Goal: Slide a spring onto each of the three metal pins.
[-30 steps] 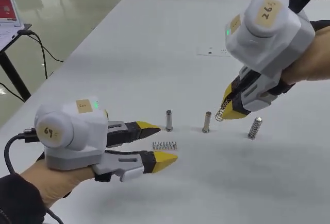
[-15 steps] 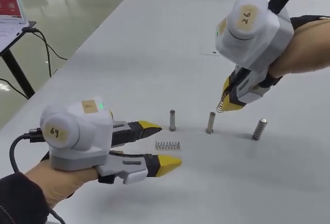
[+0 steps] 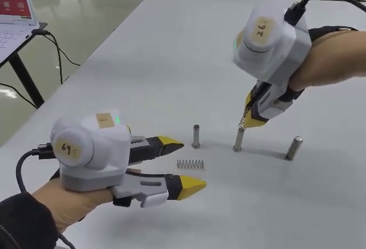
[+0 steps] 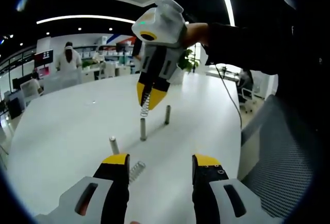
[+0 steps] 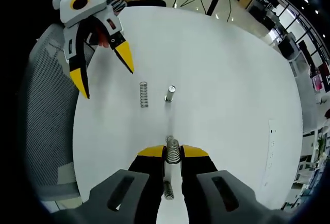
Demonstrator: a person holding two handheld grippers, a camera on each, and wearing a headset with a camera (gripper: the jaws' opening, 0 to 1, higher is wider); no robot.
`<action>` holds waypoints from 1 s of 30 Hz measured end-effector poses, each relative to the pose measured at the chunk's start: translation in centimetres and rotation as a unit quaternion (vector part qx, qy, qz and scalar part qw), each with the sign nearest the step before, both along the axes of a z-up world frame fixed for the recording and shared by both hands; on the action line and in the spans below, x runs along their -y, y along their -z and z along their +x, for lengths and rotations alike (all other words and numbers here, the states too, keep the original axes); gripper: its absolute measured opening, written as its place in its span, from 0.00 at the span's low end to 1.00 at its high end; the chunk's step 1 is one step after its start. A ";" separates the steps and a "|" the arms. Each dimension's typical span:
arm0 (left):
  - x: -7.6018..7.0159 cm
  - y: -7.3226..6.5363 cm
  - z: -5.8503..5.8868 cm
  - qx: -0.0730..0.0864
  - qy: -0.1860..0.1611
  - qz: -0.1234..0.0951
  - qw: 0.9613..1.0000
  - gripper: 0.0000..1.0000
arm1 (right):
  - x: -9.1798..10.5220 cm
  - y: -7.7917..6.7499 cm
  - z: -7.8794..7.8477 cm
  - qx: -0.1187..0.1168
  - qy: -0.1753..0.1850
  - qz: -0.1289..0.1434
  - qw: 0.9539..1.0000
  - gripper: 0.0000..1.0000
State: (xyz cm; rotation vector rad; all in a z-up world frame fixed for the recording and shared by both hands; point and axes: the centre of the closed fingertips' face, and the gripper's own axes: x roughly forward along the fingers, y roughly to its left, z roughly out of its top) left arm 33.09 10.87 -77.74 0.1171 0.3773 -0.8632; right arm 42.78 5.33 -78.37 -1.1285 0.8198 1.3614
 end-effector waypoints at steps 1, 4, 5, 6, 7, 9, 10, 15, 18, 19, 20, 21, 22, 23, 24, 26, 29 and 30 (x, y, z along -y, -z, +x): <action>0.0 0.0 0.0 0.000 0.000 0.001 1.000 0.43 | 0.0 0.2 0.1 -0.001 0.000 -0.002 1.000 0.08; 0.0 0.0 0.1 0.001 0.000 0.000 1.000 0.43 | 0.0 0.5 0.2 -0.003 0.001 -0.006 1.000 0.08; -0.1 0.0 0.1 0.001 -0.001 0.000 1.000 0.42 | 0.1 0.5 0.3 -0.001 0.001 -0.007 1.000 0.08; -0.1 0.0 0.1 0.001 -0.001 0.000 1.000 0.42 | 0.1 0.5 0.4 -0.001 0.002 -0.008 1.000 0.08; -0.1 0.0 0.1 0.001 -0.001 -0.001 1.000 0.42 | 0.1 0.5 0.3 -0.004 0.003 -0.007 1.000 0.08; -0.1 0.0 0.2 0.001 -0.001 0.000 1.000 0.42 | 0.0 0.6 0.2 -0.007 0.004 -0.007 1.000 0.08; 0.0 0.0 0.2 0.001 -0.001 0.000 1.000 0.42 | 0.1 0.8 0.4 -0.008 0.004 -0.010 1.000 0.08; 0.0 0.0 0.2 0.000 -0.001 0.000 1.000 0.42 | 0.2 1.2 0.3 -0.011 0.004 -0.014 1.000 0.08; 0.0 0.1 0.2 0.000 0.000 0.001 1.000 0.41 | 0.2 1.9 0.2 -0.015 0.006 -0.019 1.000 0.08; 0.1 0.1 0.1 -0.001 0.001 0.001 1.000 0.41 | 0.3 2.0 0.1 -0.016 0.006 -0.020 1.000 0.08; 0.1 0.1 0.1 -0.001 0.001 0.001 1.000 0.41 | 0.3 2.2 0.1 -0.016 0.005 -0.022 1.000 0.08; 0.1 0.1 0.1 -0.001 0.001 0.001 1.000 0.41 | 0.2 2.5 0.1 -0.017 0.006 -0.023 1.000 0.08; 0.1 0.2 0.1 -0.001 0.001 0.001 1.000 0.41 | 0.2 2.6 0.0 -0.019 0.007 -0.025 0.999 0.08; 0.1 0.2 0.1 -0.001 0.001 0.001 1.000 0.41 | 0.3 2.9 0.0 -0.019 0.006 -0.028 0.999 0.08; 0.1 0.2 0.1 -0.001 0.000 0.001 1.000 0.41 | 0.2 3.0 -0.1 -0.018 0.005 -0.027 0.999 0.08; 0.0 0.2 0.0 -0.002 0.000 0.001 1.000 0.41 | 0.2 3.4 -0.2 -0.023 0.008 -0.030 0.999 0.08; 0.0 0.3 0.0 -0.003 0.000 0.002 1.000 0.41 | 0.2 3.9 -0.2 -0.023 0.009 -0.034 0.999 0.08; 0.0 0.3 -0.1 -0.003 0.000 0.002 1.000 0.41 | 0.1 4.3 -0.1 -0.023 0.010 -0.035 0.999 0.08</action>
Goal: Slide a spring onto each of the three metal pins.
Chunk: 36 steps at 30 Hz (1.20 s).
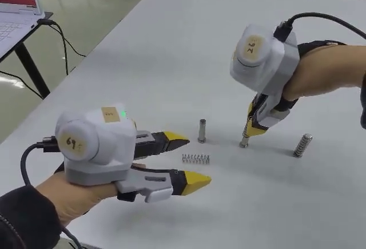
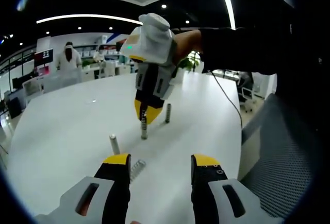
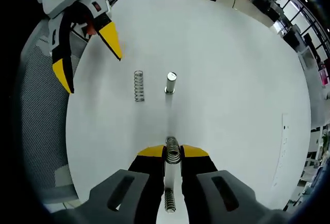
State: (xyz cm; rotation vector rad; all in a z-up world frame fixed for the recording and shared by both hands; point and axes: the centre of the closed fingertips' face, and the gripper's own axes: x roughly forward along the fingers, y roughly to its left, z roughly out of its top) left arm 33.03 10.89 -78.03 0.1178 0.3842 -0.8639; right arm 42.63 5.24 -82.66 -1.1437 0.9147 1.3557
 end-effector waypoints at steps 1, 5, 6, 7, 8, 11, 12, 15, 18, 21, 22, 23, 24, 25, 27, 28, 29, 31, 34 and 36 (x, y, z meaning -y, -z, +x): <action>0.0 0.0 0.0 0.000 0.000 0.000 1.000 0.41 | 0.0 0.2 0.0 -0.001 0.001 0.000 1.000 0.08; -0.1 0.1 -0.1 -0.001 0.001 0.001 1.000 0.41 | 0.2 0.8 -0.1 0.001 0.003 -0.007 1.000 0.08; -0.1 0.1 -0.1 -0.002 0.001 0.002 1.000 0.41 | 0.2 1.2 0.0 0.001 0.003 -0.008 1.000 0.08; -0.1 0.2 -0.1 -0.002 0.001 0.002 1.000 0.41 | 0.3 1.4 0.1 0.002 0.003 -0.010 1.000 0.08; -0.1 0.2 -0.1 -0.002 0.001 0.002 1.000 0.41 | 0.3 1.5 0.1 0.003 0.003 -0.010 1.000 0.08; -0.2 0.2 -0.1 -0.003 0.001 0.003 1.000 0.40 | 0.2 1.7 0.0 0.003 0.003 -0.011 1.000 0.08; -0.2 0.2 -0.1 -0.003 0.001 0.002 1.000 0.40 | 0.2 1.8 -0.1 0.001 0.004 -0.012 1.000 0.08; -0.2 0.3 -0.1 -0.004 0.001 0.003 1.000 0.40 | 0.3 2.1 -0.2 -0.001 0.007 -0.015 1.000 0.08; -0.3 0.3 -0.1 -0.004 0.000 0.003 1.000 0.40 | 0.2 2.1 -0.3 -0.002 0.009 -0.012 1.000 0.09; -0.3 0.4 -0.1 -0.004 0.001 0.004 1.000 0.40 | 0.2 2.1 -0.3 -0.004 0.010 -0.011 1.000 0.09; -0.3 0.4 -0.1 -0.004 0.001 0.004 1.000 0.40 | 0.2 2.1 -0.3 -0.004 0.010 -0.011 1.000 0.09; -0.3 0.4 -0.1 -0.004 0.001 0.004 1.000 0.40 | 0.2 2.1 -0.2 -0.004 0.010 -0.010 1.000 0.09; -0.3 0.4 -0.1 -0.004 0.001 0.004 1.000 0.40 | 0.2 2.1 -0.2 -0.004 0.011 -0.009 1.000 0.09; -0.3 0.4 -0.1 -0.004 0.001 0.004 1.000 0.40 | 0.2 2.1 -0.2 -0.003 0.011 -0.008 1.000 0.10; -0.3 0.4 -0.1 -0.005 0.001 0.004 1.000 0.40 | 0.3 2.2 -0.3 -0.006 0.010 -0.008 1.000 0.11; -0.3 0.4 -0.1 -0.005 0.001 0.004 1.000 0.40 | 0.4 2.3 -0.3 -0.007 0.010 -0.007 1.000 0.12; -0.3 0.5 -0.1 -0.005 0.001 0.005 1.000 0.40 | 0.4 2.3 -0.3 -0.007 0.009 -0.006 1.000 0.14; -0.3 0.5 -0.1 -0.005 0.002 0.005 1.000 0.40 | 0.4 2.3 -0.3 -0.006 0.010 -0.004 1.000 0.16; -0.3 0.5 -0.1 -0.006 0.002 0.005 1.000 0.40 | 0.3 1.9 -0.2 -0.003 0.010 0.003 1.000 0.17; -0.2 0.5 -0.1 -0.006 0.003 0.005 1.000 0.40 | 0.2 1.7 -0.2 -0.001 0.010 0.006 1.000 0.18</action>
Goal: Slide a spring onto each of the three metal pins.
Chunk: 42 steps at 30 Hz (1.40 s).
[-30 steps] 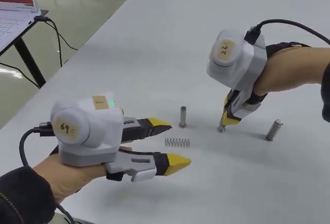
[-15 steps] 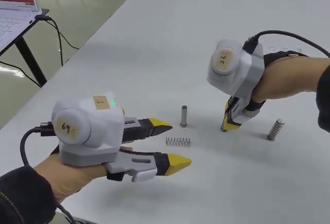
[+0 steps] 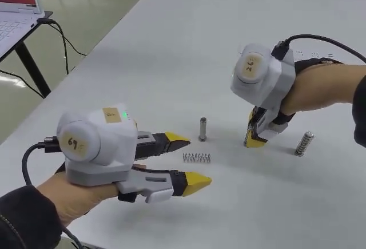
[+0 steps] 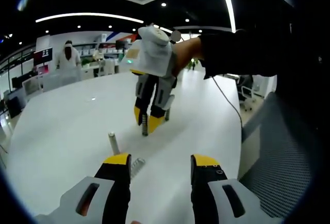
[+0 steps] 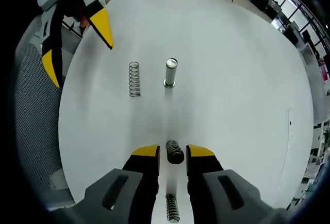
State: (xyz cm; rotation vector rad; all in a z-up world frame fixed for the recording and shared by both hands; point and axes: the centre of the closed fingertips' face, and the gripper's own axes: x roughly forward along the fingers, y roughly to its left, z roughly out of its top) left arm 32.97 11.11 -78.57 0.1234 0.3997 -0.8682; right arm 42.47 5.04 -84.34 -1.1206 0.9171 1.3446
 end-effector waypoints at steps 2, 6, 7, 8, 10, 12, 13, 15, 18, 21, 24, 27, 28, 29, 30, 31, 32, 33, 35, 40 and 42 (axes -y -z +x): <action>0.0 0.0 0.0 0.000 0.001 0.001 1.000 0.40 | -0.2 -0.3 0.0 0.005 -0.002 0.005 1.000 0.19; 0.0 0.1 0.0 -0.002 0.002 0.002 1.000 0.40 | -0.8 -1.2 -0.2 0.015 -0.009 0.016 1.000 0.20; 0.1 0.1 0.0 -0.002 0.002 0.002 1.000 0.40 | -1.1 -1.4 -0.4 0.016 -0.014 0.019 1.000 0.20; 0.1 0.1 0.0 -0.002 0.002 0.002 1.000 0.40 | -1.2 -1.5 -0.5 0.016 -0.015 0.021 1.000 0.20; 0.1 0.1 0.0 -0.001 0.003 0.003 1.000 0.40 | -1.7 -1.9 -0.9 0.013 -0.019 0.026 0.999 0.19; 0.1 0.1 0.0 -0.001 0.003 0.003 1.000 0.40 | -2.2 -2.1 -1.4 0.006 -0.022 0.033 0.999 0.19; 0.1 0.1 0.0 -0.001 0.003 0.004 1.000 0.40 | -2.4 -2.2 -1.8 0.001 -0.024 0.036 0.999 0.19; 0.1 0.1 -0.1 -0.002 0.003 0.004 1.000 0.40 | -2.7 -2.2 -2.3 -0.006 -0.029 0.039 0.999 0.18; 0.1 0.1 -0.1 -0.001 0.003 0.005 1.000 0.40 | -3.7 -2.0 -2.9 -0.016 -0.035 0.049 0.998 0.17; 0.1 0.1 -0.1 -0.001 0.004 0.005 1.000 0.40 | -4.1 -1.8 -3.5 -0.019 -0.042 0.051 0.998 0.17; 0.1 0.2 -0.1 -0.001 0.004 0.006 1.000 0.40 | -4.5 -1.5 -4.2 -0.024 -0.050 0.051 0.997 0.16; 0.1 0.2 -0.1 -0.001 0.004 0.006 1.000 0.40 | -5.1 -1.3 -5.1 -0.033 -0.058 0.056 0.996 0.15; 0.1 0.2 -0.1 -0.001 0.004 0.006 1.000 0.40 | -5.2 -1.2 -5.2 -0.033 -0.060 0.056 0.996 0.15; 0.1 0.2 -0.1 -0.002 0.004 0.006 1.000 0.40 | -5.4 -1.1 -5.3 -0.031 -0.064 0.057 0.996 0.15; 0.1 0.3 -0.1 -0.002 0.004 0.006 1.000 0.40 | -5.6 -1.0 -5.4 -0.030 -0.065 0.058 0.996 0.14; 0.1 0.3 -0.1 -0.002 0.005 0.007 1.000 0.40 | -5.8 -0.9 -5.5 -0.032 -0.064 0.060 0.996 0.14; 0.1 0.3 -0.1 -0.002 0.005 0.007 1.000 0.40 | -6.0 -0.8 -5.5 -0.032 -0.064 0.061 0.996 0.13; 0.1 0.3 -0.1 -0.002 0.005 0.007 1.000 0.40 | -6.1 -0.7 -5.5 -0.032 -0.064 0.063 0.995 0.13; 0.1 0.4 -0.1 -0.003 0.005 0.008 1.000 0.40 | -6.3 -0.5 -5.5 -0.031 -0.064 0.063 0.995 0.13; 0.2 0.5 -0.2 -0.004 0.007 0.010 1.000 0.40 | -6.7 0.5 -5.6 -0.032 -0.064 0.060 0.996 0.12; 0.2 0.5 -0.2 -0.005 0.007 0.011 1.000 0.40 | -6.7 0.8 -5.5 -0.033 -0.062 0.059 0.996 0.12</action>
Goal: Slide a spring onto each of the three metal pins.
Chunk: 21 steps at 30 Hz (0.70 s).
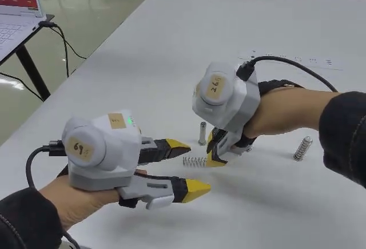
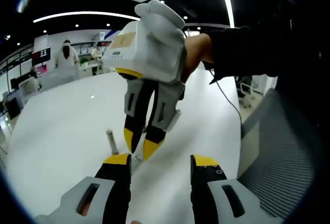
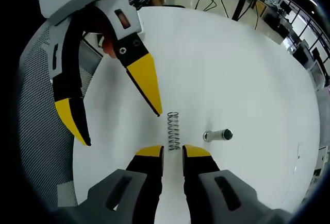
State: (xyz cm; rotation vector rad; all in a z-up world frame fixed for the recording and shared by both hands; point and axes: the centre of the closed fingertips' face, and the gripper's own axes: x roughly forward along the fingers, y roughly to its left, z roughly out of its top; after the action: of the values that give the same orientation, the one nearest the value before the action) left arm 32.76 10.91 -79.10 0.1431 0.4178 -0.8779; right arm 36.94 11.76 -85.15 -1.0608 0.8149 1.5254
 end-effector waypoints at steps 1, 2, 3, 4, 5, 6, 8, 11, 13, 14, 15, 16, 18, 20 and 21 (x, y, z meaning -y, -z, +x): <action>0.0 0.0 0.0 0.000 0.000 0.000 1.000 0.40 | -0.1 0.1 0.0 -0.002 0.002 0.000 1.000 0.12; 0.0 0.1 0.0 -0.001 0.000 0.001 1.000 0.40 | -0.1 0.2 0.0 -0.003 0.003 0.002 1.000 0.12; 0.0 0.1 0.0 -0.001 0.001 0.001 1.000 0.40 | -0.2 0.3 0.0 -0.004 0.004 0.002 1.000 0.12; 0.0 0.1 0.0 -0.002 0.001 0.002 1.000 0.40 | -0.2 0.5 0.0 -0.004 0.005 0.001 1.000 0.11; 0.0 0.1 -0.1 -0.002 0.001 0.002 1.000 0.40 | -0.2 0.7 0.0 -0.004 0.005 0.000 1.000 0.11; 0.0 0.1 -0.1 -0.002 0.001 0.002 1.000 0.40 | -0.2 0.8 0.0 -0.002 0.005 0.000 1.000 0.11; 0.0 0.2 -0.1 -0.003 0.001 0.004 1.000 0.40 | -0.2 0.9 0.1 -0.002 0.006 0.000 1.000 0.11; 0.0 0.3 -0.1 -0.004 0.001 0.004 1.000 0.39 | -0.2 1.2 0.1 -0.004 0.009 -0.002 1.000 0.11; 0.0 0.3 -0.1 -0.005 0.001 0.005 1.000 0.39 | 0.0 1.5 0.0 -0.002 0.006 -0.009 1.000 0.11; 0.0 0.3 -0.1 -0.005 0.001 0.005 1.000 0.39 | 0.1 1.7 0.0 -0.001 0.005 -0.013 1.000 0.11; 0.0 0.3 -0.1 -0.005 0.001 0.005 1.000 0.39 | 0.1 1.6 -0.1 -0.003 0.005 -0.012 1.000 0.10; -0.1 0.3 -0.1 -0.005 0.001 0.005 1.000 0.39 | 0.0 1.7 -0.2 -0.004 0.005 -0.010 1.000 0.10; 0.0 0.3 -0.1 -0.006 0.001 0.006 1.000 0.39 | 0.0 1.5 -0.2 -0.005 0.006 -0.010 1.000 0.09; 0.0 0.4 -0.1 -0.006 0.002 0.007 1.000 0.39 | 0.0 1.6 -0.2 -0.004 0.003 -0.009 1.000 0.08; 0.0 0.4 -0.1 -0.006 0.002 0.007 1.000 0.39 | 0.0 1.6 -0.3 -0.003 0.002 -0.008 1.000 0.08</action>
State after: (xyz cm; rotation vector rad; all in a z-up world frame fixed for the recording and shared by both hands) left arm 32.65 10.90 -79.46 0.1515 0.4341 -0.8794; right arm 36.65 11.79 -86.77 -1.0661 0.8353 1.5221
